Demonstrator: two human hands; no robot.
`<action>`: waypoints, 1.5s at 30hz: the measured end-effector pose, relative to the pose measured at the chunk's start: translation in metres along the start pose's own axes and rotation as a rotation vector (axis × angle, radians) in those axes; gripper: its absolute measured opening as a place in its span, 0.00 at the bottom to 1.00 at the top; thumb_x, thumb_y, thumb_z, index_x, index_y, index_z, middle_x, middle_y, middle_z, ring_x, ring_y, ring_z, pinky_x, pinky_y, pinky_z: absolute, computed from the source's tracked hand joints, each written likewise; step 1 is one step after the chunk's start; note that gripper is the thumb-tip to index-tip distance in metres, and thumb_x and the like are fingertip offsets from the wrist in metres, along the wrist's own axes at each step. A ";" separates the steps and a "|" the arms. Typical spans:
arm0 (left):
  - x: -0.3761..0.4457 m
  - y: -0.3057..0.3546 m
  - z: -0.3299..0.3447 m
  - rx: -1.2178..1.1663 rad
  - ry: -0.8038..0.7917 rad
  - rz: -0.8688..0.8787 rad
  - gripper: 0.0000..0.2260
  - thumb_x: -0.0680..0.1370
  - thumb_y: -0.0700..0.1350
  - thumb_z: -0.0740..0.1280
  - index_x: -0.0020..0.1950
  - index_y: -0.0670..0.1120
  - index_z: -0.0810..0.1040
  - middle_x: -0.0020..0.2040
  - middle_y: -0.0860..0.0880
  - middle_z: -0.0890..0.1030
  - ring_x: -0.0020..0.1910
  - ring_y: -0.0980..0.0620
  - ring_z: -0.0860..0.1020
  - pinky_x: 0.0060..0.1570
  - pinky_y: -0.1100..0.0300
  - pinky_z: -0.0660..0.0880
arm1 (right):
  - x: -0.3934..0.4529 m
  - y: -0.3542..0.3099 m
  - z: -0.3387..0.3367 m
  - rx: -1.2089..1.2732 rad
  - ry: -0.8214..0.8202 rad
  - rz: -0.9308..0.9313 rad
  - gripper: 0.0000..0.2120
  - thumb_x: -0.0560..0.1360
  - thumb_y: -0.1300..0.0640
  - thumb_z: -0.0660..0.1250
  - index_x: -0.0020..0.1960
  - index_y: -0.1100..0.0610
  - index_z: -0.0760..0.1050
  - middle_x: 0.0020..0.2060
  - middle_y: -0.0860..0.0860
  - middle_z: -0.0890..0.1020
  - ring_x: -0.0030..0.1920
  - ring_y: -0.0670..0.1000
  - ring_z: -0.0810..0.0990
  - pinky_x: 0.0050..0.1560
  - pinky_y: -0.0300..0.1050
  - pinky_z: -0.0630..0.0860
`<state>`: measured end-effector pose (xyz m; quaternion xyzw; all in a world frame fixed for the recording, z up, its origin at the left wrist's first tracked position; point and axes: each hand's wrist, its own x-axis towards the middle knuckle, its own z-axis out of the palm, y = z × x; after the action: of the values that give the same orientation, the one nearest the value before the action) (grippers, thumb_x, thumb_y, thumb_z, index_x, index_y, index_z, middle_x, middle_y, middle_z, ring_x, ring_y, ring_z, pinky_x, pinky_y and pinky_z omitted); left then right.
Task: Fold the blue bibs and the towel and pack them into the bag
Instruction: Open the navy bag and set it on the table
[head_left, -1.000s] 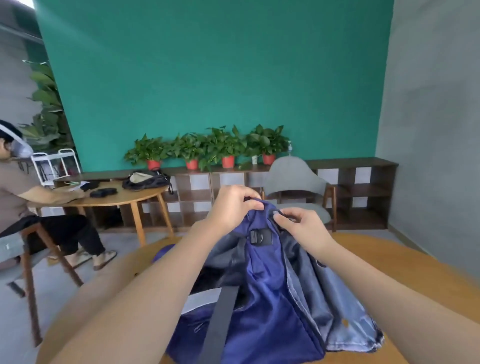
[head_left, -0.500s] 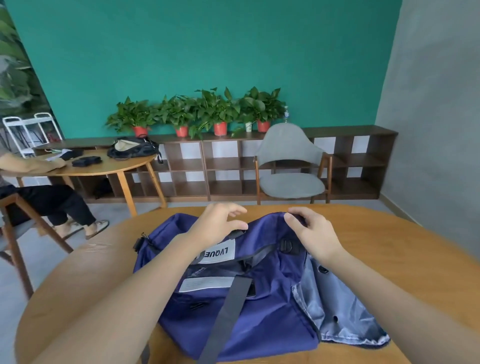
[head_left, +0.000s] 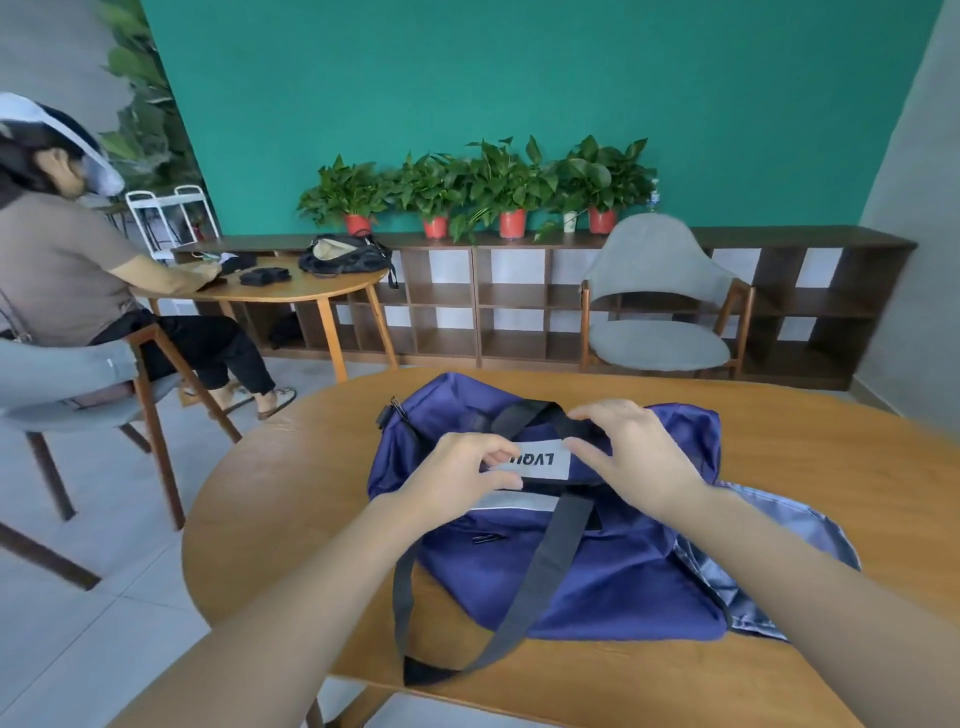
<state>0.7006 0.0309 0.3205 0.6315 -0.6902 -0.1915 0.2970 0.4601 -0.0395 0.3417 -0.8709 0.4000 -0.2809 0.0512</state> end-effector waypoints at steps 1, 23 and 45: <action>-0.003 -0.004 0.006 -0.004 -0.012 -0.009 0.18 0.74 0.50 0.77 0.63 0.51 0.83 0.56 0.52 0.83 0.56 0.60 0.79 0.59 0.64 0.74 | 0.006 -0.002 0.004 0.003 -0.057 -0.008 0.20 0.79 0.47 0.69 0.67 0.53 0.77 0.63 0.50 0.81 0.66 0.53 0.74 0.69 0.51 0.68; 0.003 -0.016 0.042 0.282 0.224 0.115 0.26 0.79 0.70 0.51 0.32 0.51 0.63 0.28 0.52 0.68 0.32 0.48 0.70 0.40 0.56 0.61 | 0.055 0.027 0.027 0.119 -0.207 0.325 0.13 0.74 0.42 0.73 0.45 0.51 0.77 0.37 0.50 0.79 0.40 0.54 0.77 0.35 0.47 0.67; 0.032 -0.040 -0.198 1.174 0.565 0.392 0.39 0.84 0.64 0.45 0.32 0.43 0.83 0.37 0.50 0.67 0.43 0.45 0.69 0.54 0.51 0.62 | 0.045 -0.036 -0.033 0.463 0.126 0.513 0.21 0.76 0.44 0.72 0.33 0.57 0.72 0.31 0.49 0.77 0.35 0.50 0.74 0.33 0.41 0.66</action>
<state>0.8597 0.0166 0.4490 0.5769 -0.6774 0.4446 0.1033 0.4904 -0.0431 0.4007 -0.6884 0.5339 -0.3953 0.2913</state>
